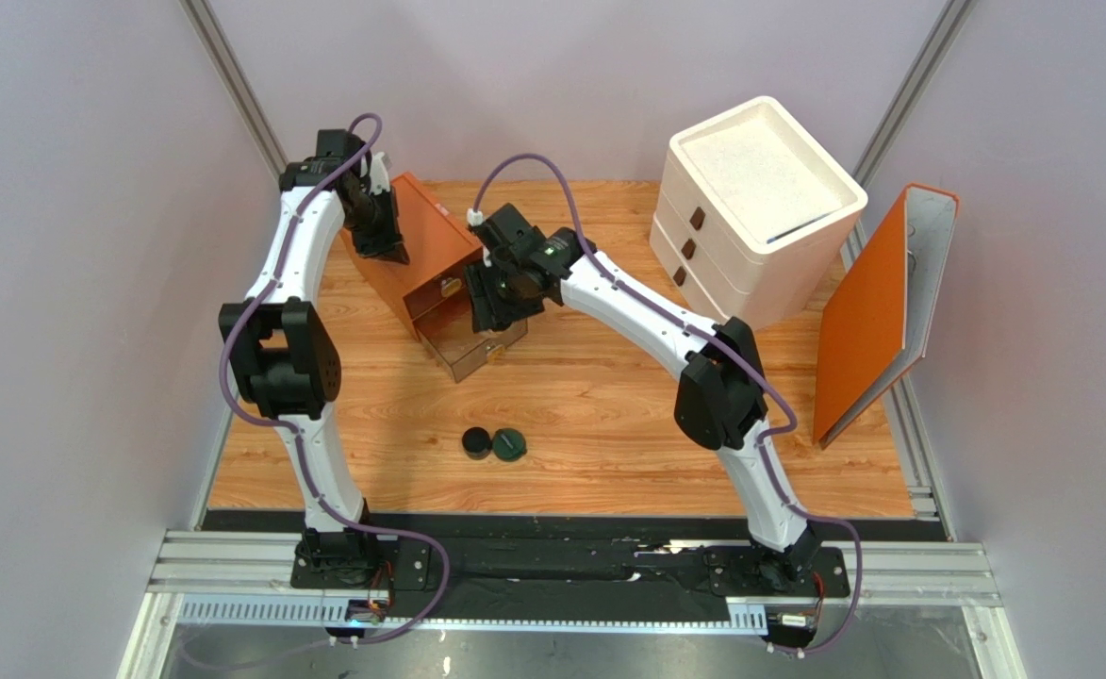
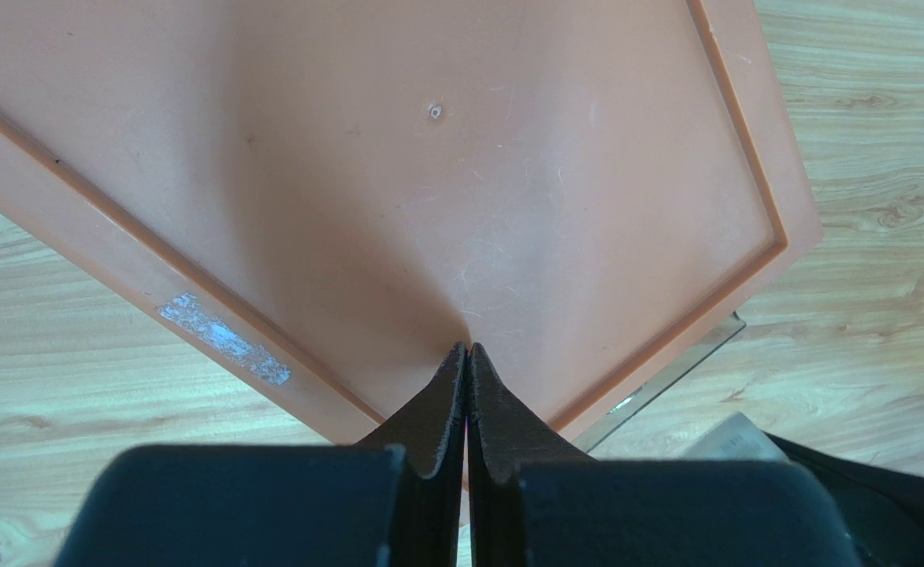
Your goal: Organize the makeup
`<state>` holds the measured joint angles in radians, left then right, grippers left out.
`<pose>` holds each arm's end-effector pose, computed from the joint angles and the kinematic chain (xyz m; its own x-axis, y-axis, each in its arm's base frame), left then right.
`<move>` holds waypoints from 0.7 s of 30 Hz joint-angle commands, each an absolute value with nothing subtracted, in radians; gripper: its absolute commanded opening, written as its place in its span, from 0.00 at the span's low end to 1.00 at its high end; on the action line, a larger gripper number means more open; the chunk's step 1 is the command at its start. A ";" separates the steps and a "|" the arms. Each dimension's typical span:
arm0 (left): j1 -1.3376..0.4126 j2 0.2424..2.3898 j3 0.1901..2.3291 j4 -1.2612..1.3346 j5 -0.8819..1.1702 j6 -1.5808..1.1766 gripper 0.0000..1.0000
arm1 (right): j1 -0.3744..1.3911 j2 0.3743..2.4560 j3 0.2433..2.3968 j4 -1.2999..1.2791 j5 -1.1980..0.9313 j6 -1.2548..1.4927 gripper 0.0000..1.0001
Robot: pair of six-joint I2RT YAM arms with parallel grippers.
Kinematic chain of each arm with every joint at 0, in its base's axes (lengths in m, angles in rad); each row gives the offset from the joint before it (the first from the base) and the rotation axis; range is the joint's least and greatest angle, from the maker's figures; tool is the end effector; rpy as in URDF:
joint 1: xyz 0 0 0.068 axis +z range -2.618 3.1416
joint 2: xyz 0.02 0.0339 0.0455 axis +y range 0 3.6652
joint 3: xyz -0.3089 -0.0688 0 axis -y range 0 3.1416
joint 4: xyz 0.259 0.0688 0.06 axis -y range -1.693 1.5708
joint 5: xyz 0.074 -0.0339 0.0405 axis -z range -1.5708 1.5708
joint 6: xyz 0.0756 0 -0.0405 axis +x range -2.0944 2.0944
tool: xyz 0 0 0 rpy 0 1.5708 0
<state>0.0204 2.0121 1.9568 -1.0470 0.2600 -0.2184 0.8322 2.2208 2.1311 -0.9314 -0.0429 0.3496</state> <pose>0.4806 -0.0096 0.3072 -0.8917 -0.2276 -0.3911 -0.0992 0.9416 -0.3218 0.3668 0.4077 0.2685 -0.7975 -0.3676 -0.4783 -0.5116 0.8323 0.2133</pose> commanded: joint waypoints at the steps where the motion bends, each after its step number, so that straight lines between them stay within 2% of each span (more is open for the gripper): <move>1: 0.021 2.059 1.917 -1.144 0.201 -0.186 0.00 | 0.833 2.267 2.307 -0.819 -0.043 0.393 0.00; 8: 0.023 2.063 1.913 -1.146 0.201 -0.183 0.00 | 0.833 2.375 2.372 -0.819 -0.097 0.445 0.02; 14: 0.021 2.063 1.902 -1.138 0.207 -0.187 0.00 | 0.833 2.384 2.338 -0.815 -0.094 0.451 0.13; 17: 0.021 2.062 1.902 -1.135 0.213 -0.187 0.00 | 0.831 2.382 2.339 -0.807 -0.089 0.459 0.22; 18: 0.023 2.062 1.902 -1.135 0.216 -0.187 0.00 | 0.833 2.382 2.339 -0.804 -0.084 0.462 0.36; 19: 0.021 2.060 1.902 -1.135 0.218 -0.187 0.00 | 0.833 2.378 2.339 -0.802 -0.083 0.465 0.43; 20: 0.023 2.059 1.902 -1.135 0.218 -0.187 0.00 | 0.831 2.375 2.339 -0.796 -0.081 0.465 0.53; 21: 0.021 2.059 1.902 -1.137 0.216 -0.186 0.00 | 0.831 2.372 2.339 -0.792 -0.080 0.466 0.58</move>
<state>0.0204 2.0121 1.9553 -1.0451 0.2653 -0.2184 0.8322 2.4134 2.3196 -0.8597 -0.0807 0.4454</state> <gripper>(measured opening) 0.000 0.554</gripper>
